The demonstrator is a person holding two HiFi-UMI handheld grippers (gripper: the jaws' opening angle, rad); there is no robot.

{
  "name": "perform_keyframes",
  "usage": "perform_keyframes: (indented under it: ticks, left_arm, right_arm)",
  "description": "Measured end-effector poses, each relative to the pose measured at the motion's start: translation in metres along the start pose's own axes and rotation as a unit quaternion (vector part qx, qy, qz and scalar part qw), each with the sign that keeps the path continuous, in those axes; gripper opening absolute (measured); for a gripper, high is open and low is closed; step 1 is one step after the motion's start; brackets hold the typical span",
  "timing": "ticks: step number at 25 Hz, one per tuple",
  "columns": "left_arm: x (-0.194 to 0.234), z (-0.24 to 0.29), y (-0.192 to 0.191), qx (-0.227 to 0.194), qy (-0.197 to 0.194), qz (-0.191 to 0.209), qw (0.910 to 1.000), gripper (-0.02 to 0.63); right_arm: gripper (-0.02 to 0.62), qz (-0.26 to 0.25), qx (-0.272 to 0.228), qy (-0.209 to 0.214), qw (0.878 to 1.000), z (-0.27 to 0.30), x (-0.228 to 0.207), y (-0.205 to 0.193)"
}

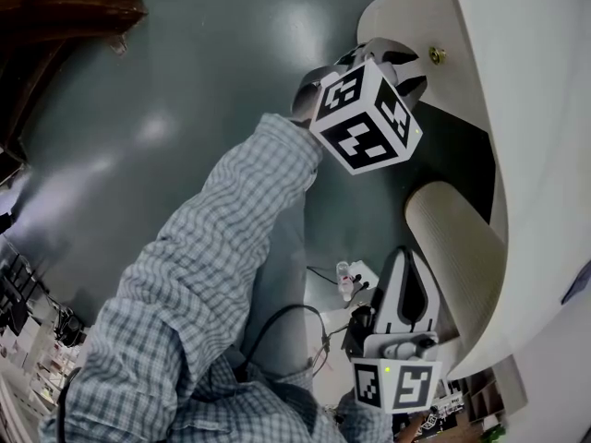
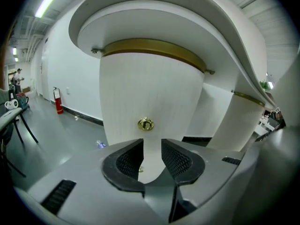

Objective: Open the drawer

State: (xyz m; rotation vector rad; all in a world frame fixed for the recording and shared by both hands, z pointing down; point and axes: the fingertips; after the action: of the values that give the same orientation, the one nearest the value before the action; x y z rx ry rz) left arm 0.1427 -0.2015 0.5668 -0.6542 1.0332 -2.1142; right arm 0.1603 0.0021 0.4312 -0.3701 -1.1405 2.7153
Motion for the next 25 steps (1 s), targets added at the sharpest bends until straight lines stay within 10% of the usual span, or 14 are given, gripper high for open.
perform_keyframes:
  ticks: [25]
  left_arm:
    - [0.011, 0.017, 0.032, -0.022, 0.016, 0.031, 0.9991, 0.114]
  right_arm:
    - [0.009, -0.002, 0.010, 0.000, 1.000, 0.001, -0.003, 0.001]
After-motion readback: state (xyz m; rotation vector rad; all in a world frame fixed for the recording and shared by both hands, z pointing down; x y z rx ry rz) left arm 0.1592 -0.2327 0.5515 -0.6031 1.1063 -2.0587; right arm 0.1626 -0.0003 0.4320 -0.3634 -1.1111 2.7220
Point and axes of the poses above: the fingertips, and each gripper's own axes: z forward along the fingers, x to its left, y out of its top, and after that the axes turned 1 degree about -y, right-handed
